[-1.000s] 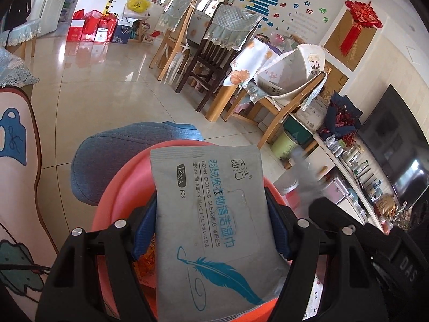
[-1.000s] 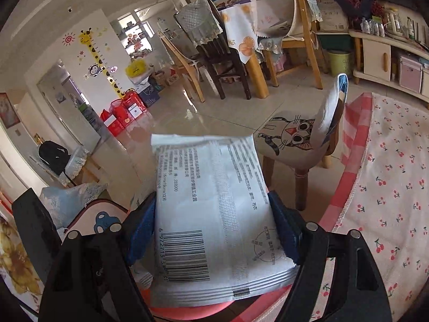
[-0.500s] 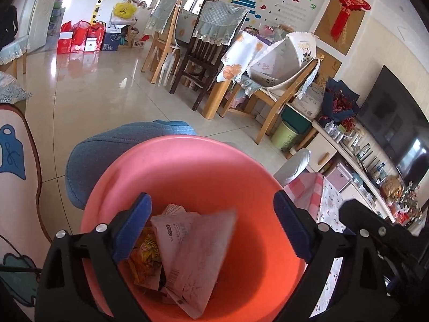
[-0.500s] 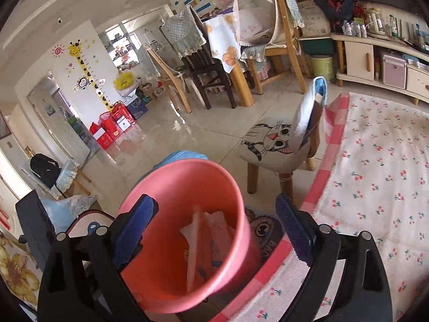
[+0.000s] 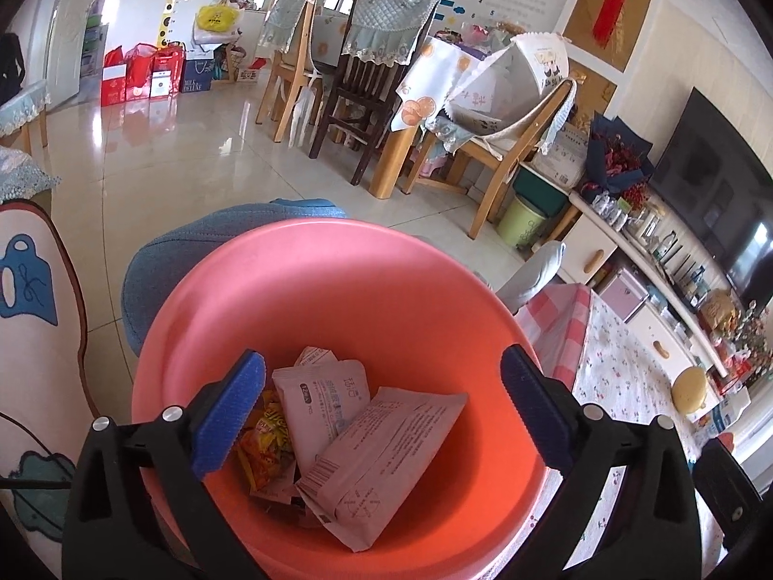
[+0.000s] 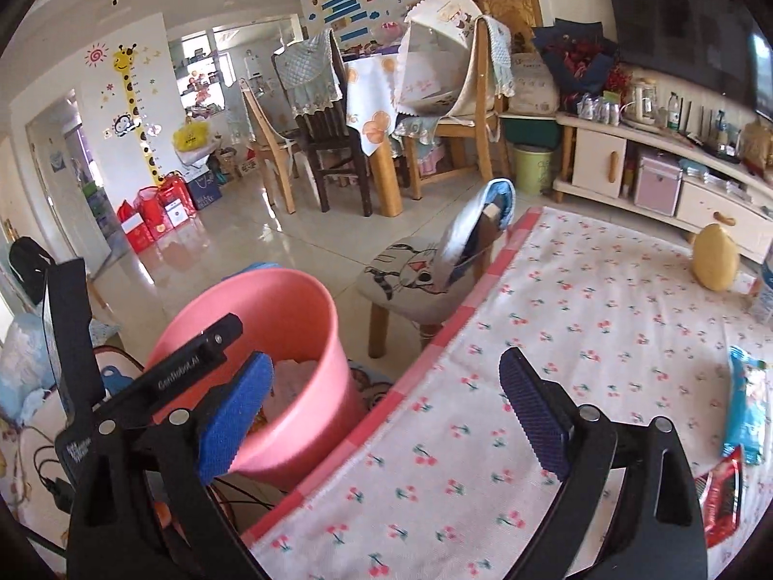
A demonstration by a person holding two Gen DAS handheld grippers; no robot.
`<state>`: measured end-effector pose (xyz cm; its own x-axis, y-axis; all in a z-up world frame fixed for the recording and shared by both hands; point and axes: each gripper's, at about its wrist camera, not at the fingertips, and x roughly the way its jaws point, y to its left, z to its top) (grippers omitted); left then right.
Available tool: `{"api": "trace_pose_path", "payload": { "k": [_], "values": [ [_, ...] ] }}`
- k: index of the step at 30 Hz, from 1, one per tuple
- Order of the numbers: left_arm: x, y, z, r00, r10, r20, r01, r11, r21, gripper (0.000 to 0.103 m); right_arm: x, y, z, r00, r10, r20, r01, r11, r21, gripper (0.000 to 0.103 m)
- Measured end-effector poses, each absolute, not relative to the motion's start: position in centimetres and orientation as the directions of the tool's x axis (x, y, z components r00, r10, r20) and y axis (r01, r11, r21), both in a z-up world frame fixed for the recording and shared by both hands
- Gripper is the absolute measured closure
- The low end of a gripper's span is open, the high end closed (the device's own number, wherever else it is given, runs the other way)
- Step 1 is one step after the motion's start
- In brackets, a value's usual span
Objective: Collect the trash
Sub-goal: 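Move both tools back to the table toward the red packet and blue wipes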
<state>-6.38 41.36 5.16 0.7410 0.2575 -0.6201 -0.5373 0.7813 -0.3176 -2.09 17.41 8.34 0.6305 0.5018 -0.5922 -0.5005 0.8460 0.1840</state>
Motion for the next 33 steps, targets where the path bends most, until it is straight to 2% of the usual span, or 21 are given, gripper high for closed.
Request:
{"api": "trace_pose_path", "payload": {
  "k": [19, 26, 33],
  "values": [
    [-6.5, 32.1, 8.2, 0.767, 0.356, -0.534, -0.451, 0.891, -0.052, 0.004, -6.9, 7.9, 7.5, 0.727, 0.394, -0.562, -0.414, 0.905, 0.099, 0.009],
    [-7.1, 28.1, 9.0, 0.791, 0.340, -0.508, -0.390, 0.921, 0.009, 0.004, -8.8, 5.4, 7.5, 0.762, 0.365, -0.535, -0.411, 0.911, 0.035, 0.009],
    [-7.5, 24.6, 9.3, 0.798, 0.324, -0.508, -0.342, 0.938, 0.059, 0.004, -9.5, 2.7, 7.8, 0.777, 0.368, -0.511, -0.396, 0.916, 0.058, 0.009]
  ]
}}
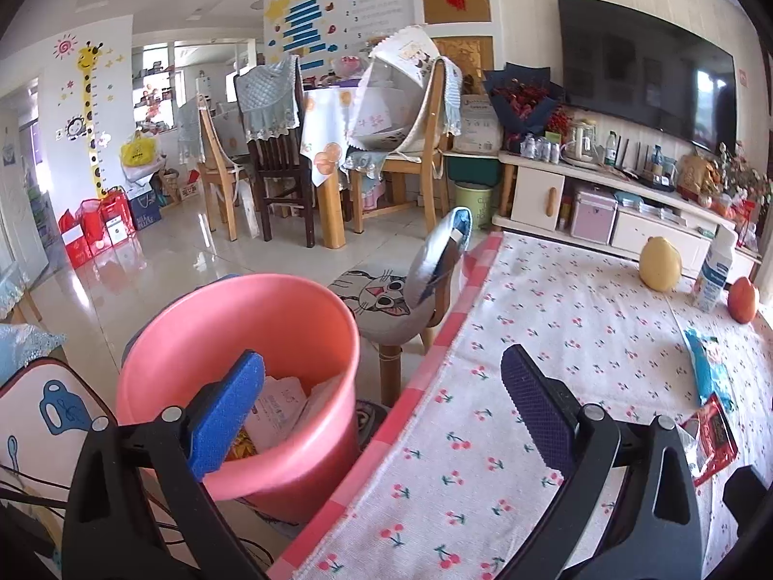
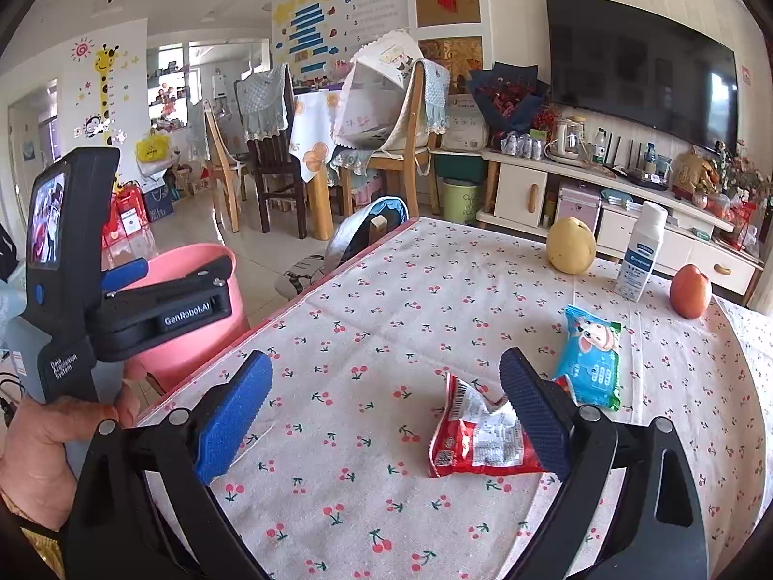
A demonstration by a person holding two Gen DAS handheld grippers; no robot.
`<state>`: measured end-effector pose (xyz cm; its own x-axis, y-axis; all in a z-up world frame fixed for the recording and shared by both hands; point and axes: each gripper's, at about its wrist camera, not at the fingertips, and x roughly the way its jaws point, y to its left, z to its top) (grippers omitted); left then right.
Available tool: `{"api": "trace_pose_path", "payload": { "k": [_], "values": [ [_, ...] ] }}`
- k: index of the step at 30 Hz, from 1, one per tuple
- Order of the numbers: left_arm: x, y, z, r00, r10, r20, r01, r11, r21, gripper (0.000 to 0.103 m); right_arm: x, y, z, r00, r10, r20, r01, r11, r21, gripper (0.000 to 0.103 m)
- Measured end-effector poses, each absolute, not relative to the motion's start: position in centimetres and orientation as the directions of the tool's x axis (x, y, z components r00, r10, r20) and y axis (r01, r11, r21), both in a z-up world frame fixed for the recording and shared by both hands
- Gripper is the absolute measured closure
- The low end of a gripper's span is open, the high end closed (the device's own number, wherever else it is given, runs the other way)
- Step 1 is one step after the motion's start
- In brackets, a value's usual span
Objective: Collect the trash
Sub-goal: 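Move both tools back to the table toward the red packet and blue wipes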
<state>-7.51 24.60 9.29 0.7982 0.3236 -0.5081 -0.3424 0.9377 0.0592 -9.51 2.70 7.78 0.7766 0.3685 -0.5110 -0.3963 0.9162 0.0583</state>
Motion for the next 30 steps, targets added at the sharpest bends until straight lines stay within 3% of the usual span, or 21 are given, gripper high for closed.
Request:
{"api": "trace_pose_path", "payload": {
  "k": [8, 18, 30],
  "values": [
    [-8.3, 20.9, 9.8, 0.804, 0.312, -0.506, -0.302, 0.948, 0.105, 0.004, -10.0, -0.4, 8.3, 0.817, 0.329, -0.473, -0.357, 0.934, 0.033, 0.009],
    [-8.8, 16.8, 10.4, 0.811, 0.312, -0.494, -0.270, 0.950, 0.157, 0.004, -9.3, -6.1, 8.9, 0.842, 0.303, -0.447, -0.282, 0.952, 0.116, 0.009],
    [-8.9, 12.0, 10.3, 0.834, 0.179, -0.522, -0.099, 0.979, 0.178, 0.004, -8.0, -13.1, 9.2, 0.864, 0.235, -0.445, -0.159, 0.966, 0.203, 0.009]
  ]
}}
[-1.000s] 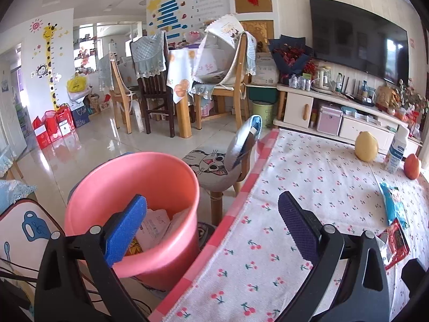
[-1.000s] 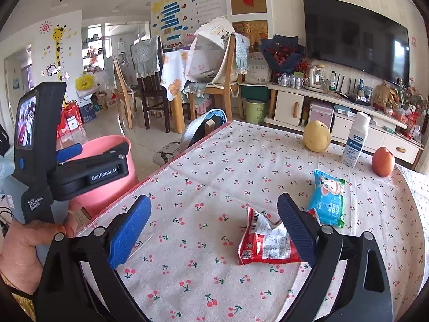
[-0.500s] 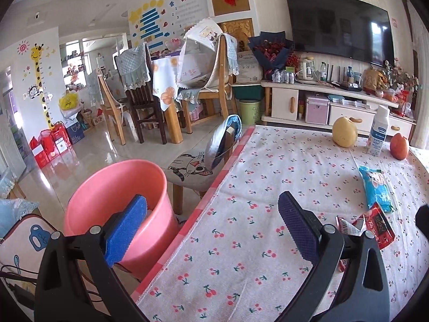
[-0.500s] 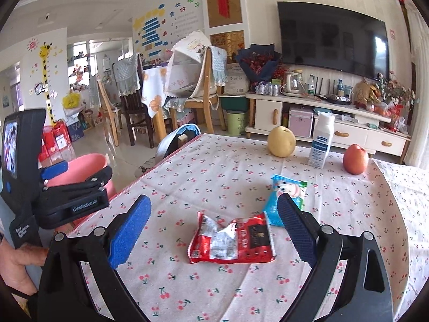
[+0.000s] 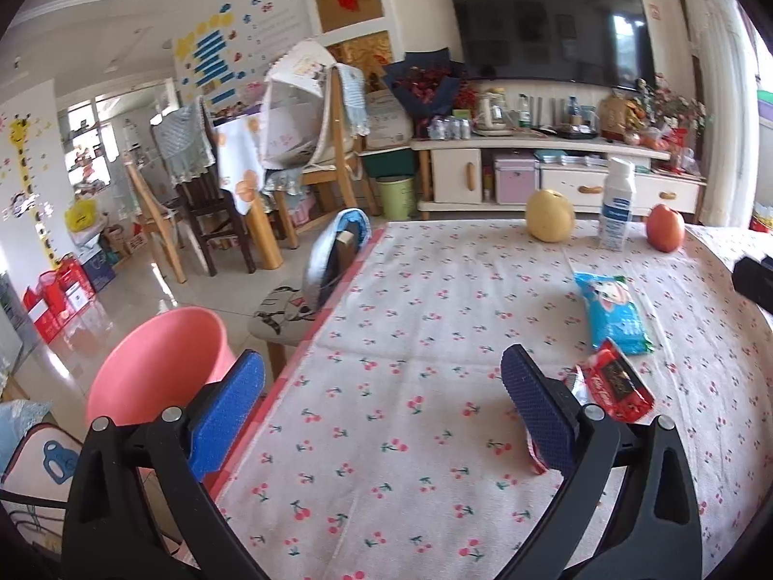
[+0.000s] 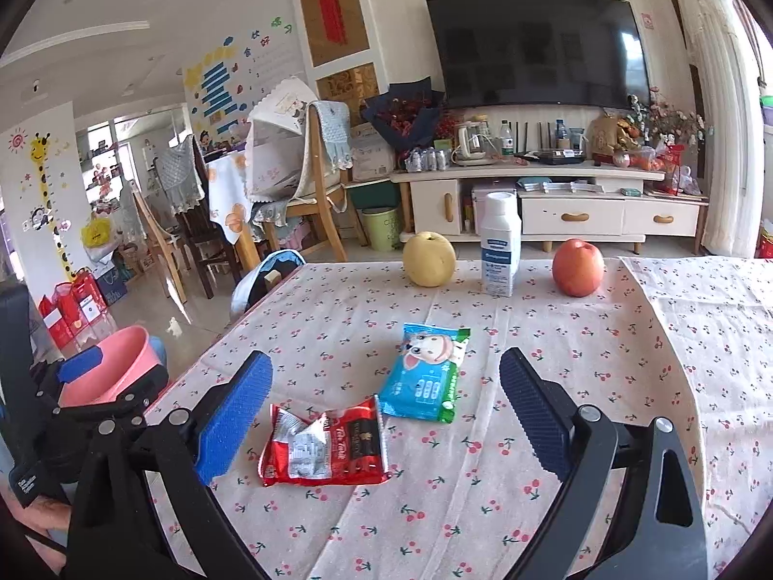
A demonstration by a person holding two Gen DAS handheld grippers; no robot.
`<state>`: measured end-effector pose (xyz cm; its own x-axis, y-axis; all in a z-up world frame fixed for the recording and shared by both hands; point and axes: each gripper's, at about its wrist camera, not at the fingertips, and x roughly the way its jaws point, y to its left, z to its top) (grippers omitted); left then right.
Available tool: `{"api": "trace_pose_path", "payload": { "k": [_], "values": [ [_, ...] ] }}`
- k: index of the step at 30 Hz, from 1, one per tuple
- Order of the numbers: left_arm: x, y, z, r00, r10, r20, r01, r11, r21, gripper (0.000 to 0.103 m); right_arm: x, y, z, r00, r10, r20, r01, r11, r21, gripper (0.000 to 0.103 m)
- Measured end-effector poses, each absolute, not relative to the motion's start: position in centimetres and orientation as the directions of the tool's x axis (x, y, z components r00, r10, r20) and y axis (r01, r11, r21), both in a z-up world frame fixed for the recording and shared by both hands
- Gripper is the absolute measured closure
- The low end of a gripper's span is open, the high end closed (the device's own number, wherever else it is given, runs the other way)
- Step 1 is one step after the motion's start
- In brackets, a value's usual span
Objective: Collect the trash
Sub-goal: 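Move both tools back to the table toward the red packet and blue wipes, then grasp the red Teh Tarik packet with the left tool while the right tool grasps the blue cartoon wipes packet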
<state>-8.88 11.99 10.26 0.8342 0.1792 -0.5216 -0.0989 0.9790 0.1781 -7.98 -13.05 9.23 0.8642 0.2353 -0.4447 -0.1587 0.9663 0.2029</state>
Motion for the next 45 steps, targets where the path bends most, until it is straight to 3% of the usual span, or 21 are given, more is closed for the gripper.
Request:
{"api": "trace_pose_path", "payload": {
  "k": [6, 12, 21, 29, 38, 40, 42, 45],
  "values": [
    [-8.3, 10.1, 9.3, 0.824, 0.000, -0.567, 0.094, 0.986, 0.136, 0.004, -6.7, -16.7, 8.8, 0.859, 0.198, -0.472, -0.079, 0.963, 0.260, 0.009],
    [-7.0, 7.4, 7.1, 0.763, -0.163, -0.626, 0.307, 0.943, 0.128, 0.004, -4.2, -18.5, 7.4, 0.797, 0.209, -0.567, -0.058, 0.960, 0.273, 0.009],
    [-4.9, 2.2, 3.3, 0.666, -0.224, -0.711, 0.560, 0.780, 0.280, 0.004, -0.3, -18.1, 4.6, 0.682, 0.375, -0.629, -0.116, 0.903, 0.413, 0.009],
    [-2.8, 0.8, 1.4, 0.620, -0.226, -0.751, 0.634, 0.708, 0.311, 0.004, 3.2, -15.3, 2.0, 0.598, 0.416, -0.685, -0.180, 0.902, 0.392, 0.009],
    [-0.3, 1.0, 0.6, 0.587, -0.259, -0.767, 0.616, 0.758, 0.215, 0.005, 5.9, -13.7, 0.5, 0.580, 0.368, -0.727, -0.203, 0.929, 0.308, 0.009],
    [0.1, 1.3, 0.5, 0.573, -0.274, -0.772, 0.608, 0.774, 0.176, 0.008, 6.4, -13.4, 0.2, 0.581, 0.357, -0.731, -0.210, 0.934, 0.290, 0.009],
    [0.3, 1.4, 0.5, 0.561, -0.292, -0.775, 0.606, 0.783, 0.144, 0.025, 6.9, -13.0, 0.1, 0.582, 0.348, -0.735, -0.222, 0.937, 0.268, 0.009],
    [0.7, 1.6, 0.5, 0.562, -0.288, -0.775, 0.582, 0.804, 0.124, 0.030, 7.3, -12.2, -0.2, 0.581, 0.333, -0.742, -0.244, 0.942, 0.231, 0.010]
  ]
}}
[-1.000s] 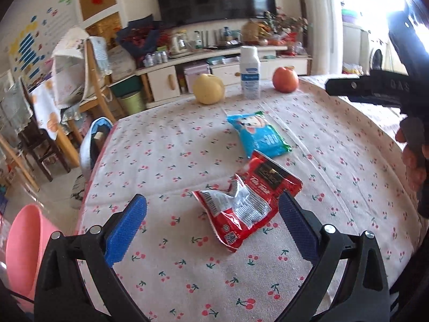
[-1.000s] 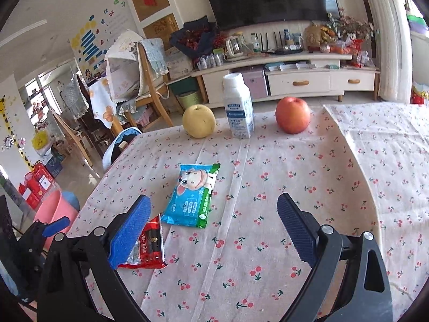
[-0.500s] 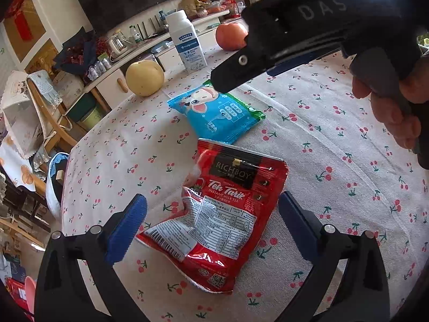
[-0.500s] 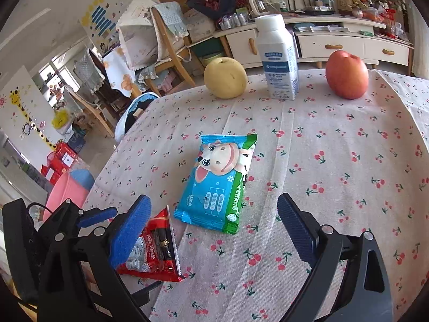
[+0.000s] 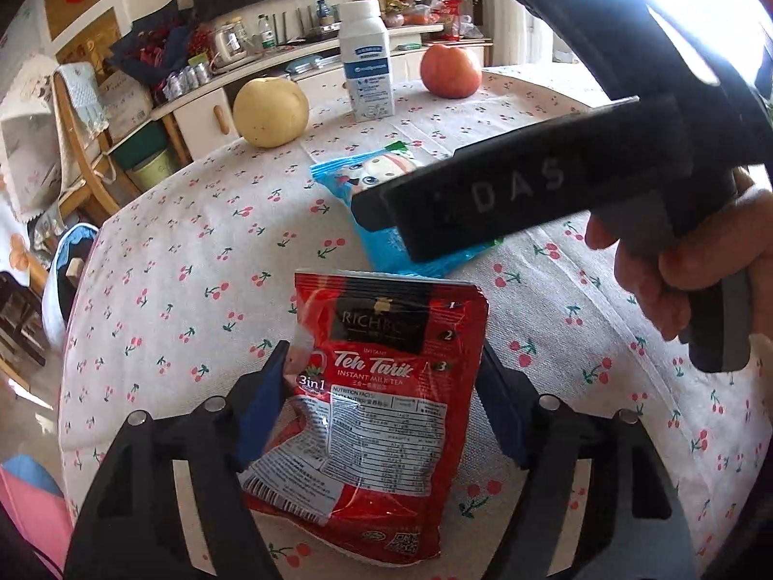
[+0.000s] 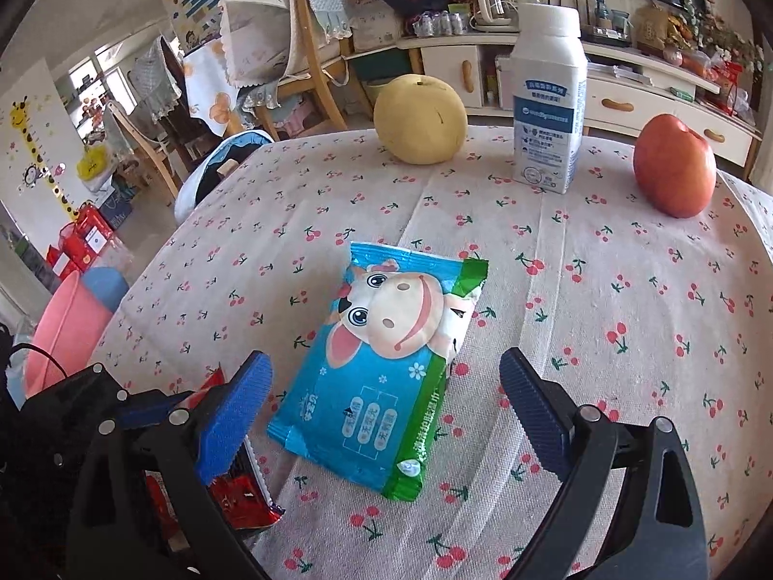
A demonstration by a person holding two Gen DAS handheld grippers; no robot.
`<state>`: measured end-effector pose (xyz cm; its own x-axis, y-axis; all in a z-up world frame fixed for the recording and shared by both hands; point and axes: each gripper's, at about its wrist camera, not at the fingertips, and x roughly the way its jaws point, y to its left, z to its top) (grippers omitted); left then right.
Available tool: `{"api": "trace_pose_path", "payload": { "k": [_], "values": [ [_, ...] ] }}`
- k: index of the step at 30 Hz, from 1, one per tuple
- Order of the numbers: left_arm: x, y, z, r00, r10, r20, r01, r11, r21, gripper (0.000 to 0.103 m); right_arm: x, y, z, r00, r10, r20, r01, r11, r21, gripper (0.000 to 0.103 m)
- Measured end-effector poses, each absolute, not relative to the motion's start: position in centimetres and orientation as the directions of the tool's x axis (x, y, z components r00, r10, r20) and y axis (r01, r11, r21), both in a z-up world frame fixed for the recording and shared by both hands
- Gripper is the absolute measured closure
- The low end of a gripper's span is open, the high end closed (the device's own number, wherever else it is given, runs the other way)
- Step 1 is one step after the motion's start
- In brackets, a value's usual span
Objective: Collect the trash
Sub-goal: 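Grasp the red Teh Tarik packet with the left tool while the right tool grasps the blue cartoon wipes packet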
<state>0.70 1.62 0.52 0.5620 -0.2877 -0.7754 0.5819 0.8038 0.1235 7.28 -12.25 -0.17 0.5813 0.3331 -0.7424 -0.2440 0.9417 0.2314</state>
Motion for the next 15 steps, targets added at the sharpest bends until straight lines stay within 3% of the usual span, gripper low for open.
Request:
{"api": "trace_pose_path", "payload": {
  "k": [3, 8, 12, 15],
  "values": [
    [0.7, 1.6, 0.5, 0.566, -0.281, -0.775, 0.567, 0.815, 0.119, 0.032, 7.6, -11.9, -0.7, 0.567, 0.326, -0.756, -0.249, 0.943, 0.219, 0.021],
    [0.5, 2.0, 0.6, 0.570, -0.279, -0.773, 0.542, 0.834, 0.099, 0.034, 7.8, -11.4, -0.7, 0.576, 0.296, -0.762, -0.257, 0.950, 0.175, 0.029],
    [0.3, 2.5, 0.7, 0.575, -0.281, -0.768, 0.509, 0.858, 0.068, 0.036, 7.6, -11.5, -0.7, 0.579, 0.289, -0.763, -0.262, 0.951, 0.161, 0.044],
    [0.0, 3.0, 0.9, 0.582, -0.279, -0.764, 0.480, 0.876, 0.045, 0.036, 7.5, -11.7, -0.5, 0.582, 0.294, -0.758, -0.261, 0.951, 0.168, 0.047]
  ]
}}
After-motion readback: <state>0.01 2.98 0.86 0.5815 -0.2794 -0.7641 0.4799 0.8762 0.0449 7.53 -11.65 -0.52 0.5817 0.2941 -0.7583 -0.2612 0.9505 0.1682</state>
